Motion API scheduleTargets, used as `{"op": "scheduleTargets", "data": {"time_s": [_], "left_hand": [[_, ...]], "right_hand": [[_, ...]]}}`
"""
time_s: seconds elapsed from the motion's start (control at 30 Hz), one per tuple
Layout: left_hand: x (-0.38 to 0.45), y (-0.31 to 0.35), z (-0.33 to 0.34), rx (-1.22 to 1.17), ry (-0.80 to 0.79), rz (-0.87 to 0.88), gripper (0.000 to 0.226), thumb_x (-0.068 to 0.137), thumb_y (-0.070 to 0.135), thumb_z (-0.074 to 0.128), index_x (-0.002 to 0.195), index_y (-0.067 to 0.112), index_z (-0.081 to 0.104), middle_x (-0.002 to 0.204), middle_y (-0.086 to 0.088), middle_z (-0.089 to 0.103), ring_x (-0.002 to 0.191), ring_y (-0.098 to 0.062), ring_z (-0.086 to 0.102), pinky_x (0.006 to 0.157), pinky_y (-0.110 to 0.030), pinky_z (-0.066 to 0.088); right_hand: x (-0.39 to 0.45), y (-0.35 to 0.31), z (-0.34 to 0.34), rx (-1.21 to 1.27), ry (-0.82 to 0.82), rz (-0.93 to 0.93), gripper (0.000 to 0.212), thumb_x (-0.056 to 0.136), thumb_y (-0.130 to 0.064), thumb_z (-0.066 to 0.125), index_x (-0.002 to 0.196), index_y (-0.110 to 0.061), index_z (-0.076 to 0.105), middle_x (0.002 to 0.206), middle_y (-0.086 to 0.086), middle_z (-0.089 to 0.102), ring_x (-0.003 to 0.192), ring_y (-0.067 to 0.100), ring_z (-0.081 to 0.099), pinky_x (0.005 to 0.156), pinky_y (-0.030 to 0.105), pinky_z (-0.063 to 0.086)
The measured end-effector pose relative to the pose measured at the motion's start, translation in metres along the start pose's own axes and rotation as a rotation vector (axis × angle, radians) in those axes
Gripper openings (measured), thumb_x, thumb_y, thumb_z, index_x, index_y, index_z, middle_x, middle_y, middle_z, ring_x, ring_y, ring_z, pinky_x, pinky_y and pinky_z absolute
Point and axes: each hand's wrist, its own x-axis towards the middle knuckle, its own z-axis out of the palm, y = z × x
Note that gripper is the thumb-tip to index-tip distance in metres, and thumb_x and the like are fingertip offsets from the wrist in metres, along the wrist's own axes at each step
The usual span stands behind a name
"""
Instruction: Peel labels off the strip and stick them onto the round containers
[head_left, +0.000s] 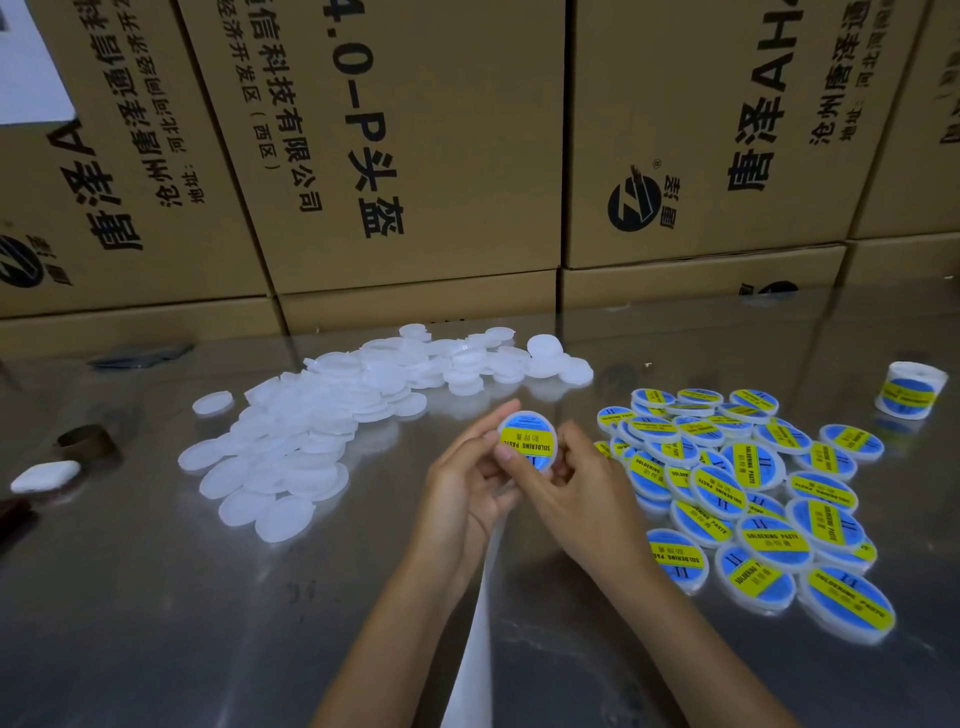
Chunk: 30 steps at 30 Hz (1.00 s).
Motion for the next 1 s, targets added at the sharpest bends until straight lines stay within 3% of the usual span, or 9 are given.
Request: {"op": "scheduleTargets", "data": {"time_s": [0.17,0.37,0.47,0.57,0.73,0.9,1.0], "left_hand": [[0.000,-0.003,-0.001,0.075,-0.012,0.009,0.031,0.099,0.006,0.048,0.123,0.009,0.067,0.114,-0.018,0.073,0.100,-0.030,0.073,0.075,-0.033,0.061],[0.000,-0.001,-0.010,0.420,0.026,0.157,0.028,0.087,-0.007,0.068,0.111,0.006,0.067,0.098,-0.014,0.076,0.083,-0.022,0.074,0.065,-0.024,0.057],[-0.001,0.004,-0.012,0.458,0.042,0.153,0.029,0.078,-0.007,0.077,0.103,0.003,0.066,0.094,-0.010,0.077,0.079,-0.019,0.075,0.061,-0.022,0.056],[-0.002,0.005,-0.013,0.396,0.116,0.148,0.031,0.072,-0.002,0.084,0.096,0.000,0.063,0.091,-0.014,0.077,0.075,-0.030,0.076,0.061,-0.026,0.059],[-0.001,0.005,-0.016,0.324,0.243,0.194,0.027,0.077,0.003,0.082,0.087,-0.002,0.058,0.089,-0.022,0.075,0.077,-0.035,0.075,0.060,-0.030,0.060],[0.001,0.004,-0.018,0.312,0.276,0.179,0.031,0.079,0.007,0.081,0.074,0.004,0.051,0.085,-0.021,0.075,0.075,-0.035,0.076,0.063,-0.031,0.063],[0.002,0.007,-0.019,0.318,0.218,0.156,0.023,0.082,0.004,0.078,0.090,0.005,0.057,0.087,-0.024,0.073,0.073,-0.032,0.075,0.063,-0.030,0.061]], "right_hand": [[0.003,0.000,-0.003,-0.045,0.084,-0.031,0.049,0.092,-0.061,0.044,0.063,-0.023,0.037,0.053,-0.007,0.045,0.052,0.014,0.041,0.050,0.026,0.029],[0.005,0.002,-0.004,0.000,0.071,-0.084,0.041,0.101,-0.043,0.042,0.062,-0.032,0.042,0.048,-0.006,0.041,0.050,0.013,0.039,0.050,0.028,0.030],[0.006,0.001,-0.004,0.140,0.037,-0.051,0.039,0.101,-0.044,0.042,0.064,-0.032,0.045,0.051,-0.008,0.040,0.052,0.008,0.037,0.053,0.033,0.033],[0.007,0.001,-0.004,0.251,0.006,-0.008,0.040,0.100,-0.053,0.038,0.064,-0.036,0.046,0.055,-0.013,0.045,0.055,0.004,0.041,0.057,0.029,0.035],[0.003,0.004,0.001,0.118,-0.176,-0.070,0.044,0.082,-0.075,0.051,0.085,-0.031,0.053,0.067,-0.013,0.059,0.060,0.003,0.053,0.056,0.018,0.042],[0.001,0.007,0.000,-0.029,-0.145,-0.139,0.048,0.083,-0.078,0.044,0.087,-0.030,0.049,0.068,-0.006,0.056,0.059,0.009,0.053,0.055,0.029,0.044],[0.000,0.007,-0.001,-0.059,-0.122,-0.136,0.049,0.089,-0.072,0.036,0.085,-0.024,0.045,0.067,-0.008,0.055,0.059,0.012,0.051,0.055,0.034,0.043]]}}
